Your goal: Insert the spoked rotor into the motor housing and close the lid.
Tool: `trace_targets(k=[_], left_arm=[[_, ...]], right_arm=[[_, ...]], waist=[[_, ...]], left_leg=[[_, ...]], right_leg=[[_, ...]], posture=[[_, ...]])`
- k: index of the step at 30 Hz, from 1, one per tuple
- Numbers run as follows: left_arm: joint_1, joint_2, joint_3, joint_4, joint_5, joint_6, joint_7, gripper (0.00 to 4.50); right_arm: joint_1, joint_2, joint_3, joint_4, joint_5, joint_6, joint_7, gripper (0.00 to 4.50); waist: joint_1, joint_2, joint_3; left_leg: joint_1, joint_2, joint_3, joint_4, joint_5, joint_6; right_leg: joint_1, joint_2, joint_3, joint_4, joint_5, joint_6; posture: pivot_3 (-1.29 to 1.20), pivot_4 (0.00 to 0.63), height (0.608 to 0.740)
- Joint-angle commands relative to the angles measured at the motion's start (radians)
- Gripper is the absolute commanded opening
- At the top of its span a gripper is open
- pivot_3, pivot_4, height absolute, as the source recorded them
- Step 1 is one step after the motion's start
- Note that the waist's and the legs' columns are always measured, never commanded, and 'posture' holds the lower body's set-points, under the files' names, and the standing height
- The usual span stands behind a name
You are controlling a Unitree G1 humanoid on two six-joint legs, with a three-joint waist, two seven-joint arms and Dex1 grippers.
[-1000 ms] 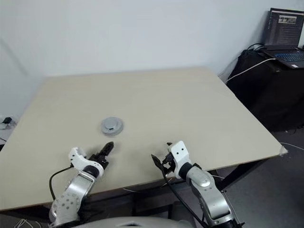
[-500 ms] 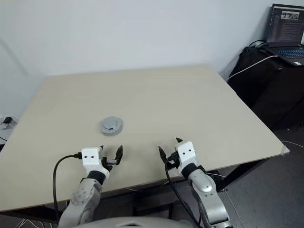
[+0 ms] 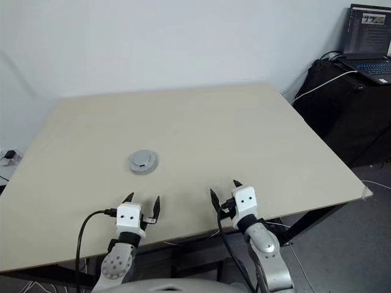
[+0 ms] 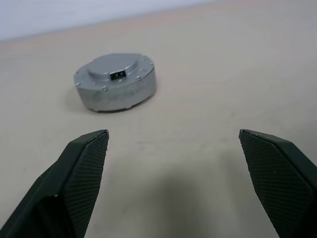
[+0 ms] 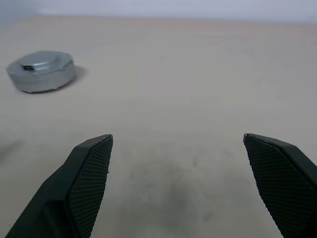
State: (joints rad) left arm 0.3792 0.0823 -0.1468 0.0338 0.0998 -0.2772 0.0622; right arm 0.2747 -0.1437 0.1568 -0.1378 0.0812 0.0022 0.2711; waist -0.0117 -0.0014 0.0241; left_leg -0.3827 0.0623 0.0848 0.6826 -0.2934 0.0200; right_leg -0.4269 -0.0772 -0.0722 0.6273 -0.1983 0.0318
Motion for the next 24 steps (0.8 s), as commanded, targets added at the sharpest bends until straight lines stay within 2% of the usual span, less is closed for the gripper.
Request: trace_targets(k=[1,24], left_arm=[[-0.021,-0.01,0.014,0.004,0.005,-0.061,0.007,4.45],[-0.011,-0.045,0.008,-0.065,0.009,-0.024,-0.03,4.45]], right_arm=[[-0.001,0.014,-0.024,-0.001,-0.004,-0.048,-0.025,4.5],[-0.001,0.03,-0.034,0.01,-0.011,-0.062,-0.044,4.5]], waist=[[0.0,0.0,0.0],[-0.001,0.0,0.0]], left_leg=[[0.0,0.0,0.0,0.0,0.0,0.0],[0.0,0.0,0.0,0.0,0.0,0.0]], right_leg=[[0.0,0.0,0.0,0.0,0.0,0.0],[0.0,0.0,0.0,0.0,0.0,0.0]], posture=[[0.0,0.0,0.74],[0.0,0.0,0.74]])
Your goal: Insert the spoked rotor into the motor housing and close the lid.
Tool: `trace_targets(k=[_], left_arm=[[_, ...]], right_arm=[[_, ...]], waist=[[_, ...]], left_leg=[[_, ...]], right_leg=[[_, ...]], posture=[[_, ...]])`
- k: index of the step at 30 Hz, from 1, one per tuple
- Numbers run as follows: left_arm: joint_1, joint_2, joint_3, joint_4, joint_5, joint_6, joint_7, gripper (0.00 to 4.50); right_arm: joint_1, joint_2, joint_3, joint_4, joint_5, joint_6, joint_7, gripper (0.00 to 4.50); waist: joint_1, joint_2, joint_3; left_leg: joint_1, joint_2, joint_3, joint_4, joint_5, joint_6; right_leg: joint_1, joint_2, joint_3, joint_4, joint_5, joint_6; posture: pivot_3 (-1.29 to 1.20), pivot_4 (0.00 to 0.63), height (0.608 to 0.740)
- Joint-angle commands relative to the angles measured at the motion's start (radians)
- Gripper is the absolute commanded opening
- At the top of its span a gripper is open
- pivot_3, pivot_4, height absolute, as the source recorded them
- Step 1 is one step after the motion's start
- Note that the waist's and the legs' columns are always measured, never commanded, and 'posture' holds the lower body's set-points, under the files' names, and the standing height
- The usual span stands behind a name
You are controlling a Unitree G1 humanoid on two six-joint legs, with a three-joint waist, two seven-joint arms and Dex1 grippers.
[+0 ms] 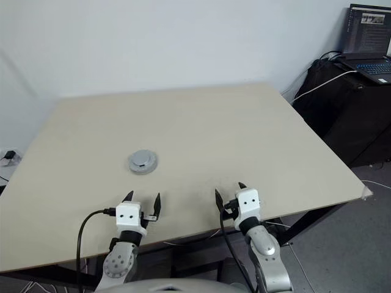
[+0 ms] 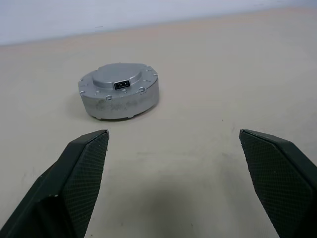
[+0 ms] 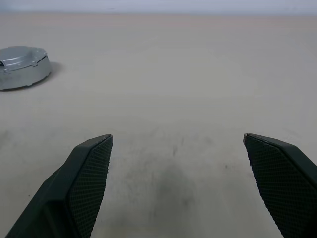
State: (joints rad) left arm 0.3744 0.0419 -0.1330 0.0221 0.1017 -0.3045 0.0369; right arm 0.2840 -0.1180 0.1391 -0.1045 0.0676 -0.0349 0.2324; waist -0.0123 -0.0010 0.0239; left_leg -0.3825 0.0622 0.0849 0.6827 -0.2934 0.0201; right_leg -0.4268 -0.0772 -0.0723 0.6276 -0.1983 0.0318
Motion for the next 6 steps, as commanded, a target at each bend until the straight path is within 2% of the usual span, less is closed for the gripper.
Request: trace_targets(k=[1,6], left_arm=[[-0.006,-0.004,-0.005,-0.058,0.006,0.008,-0.007,4.45],[-0.004,-0.005,-0.002,-0.071,0.004,0.019,-0.012,4.45]], right_arm=[[-0.011,0.004,-0.016,-0.023,0.002,-0.025,-0.006,4.5],[-0.011,0.004,-0.015,-0.022,0.002,-0.026,-0.007,4.5]], waist=[[0.0,0.0,0.0],[0.0,0.0,0.0]], left_leg=[[0.0,0.0,0.0,0.0,0.0,0.0],[0.0,0.0,0.0,0.0,0.0,0.0]], right_leg=[[0.0,0.0,0.0,0.0,0.0,0.0],[0.0,0.0,0.0,0.0,0.0,0.0]], posture=[[0.0,0.0,0.74],[0.0,0.0,0.74]])
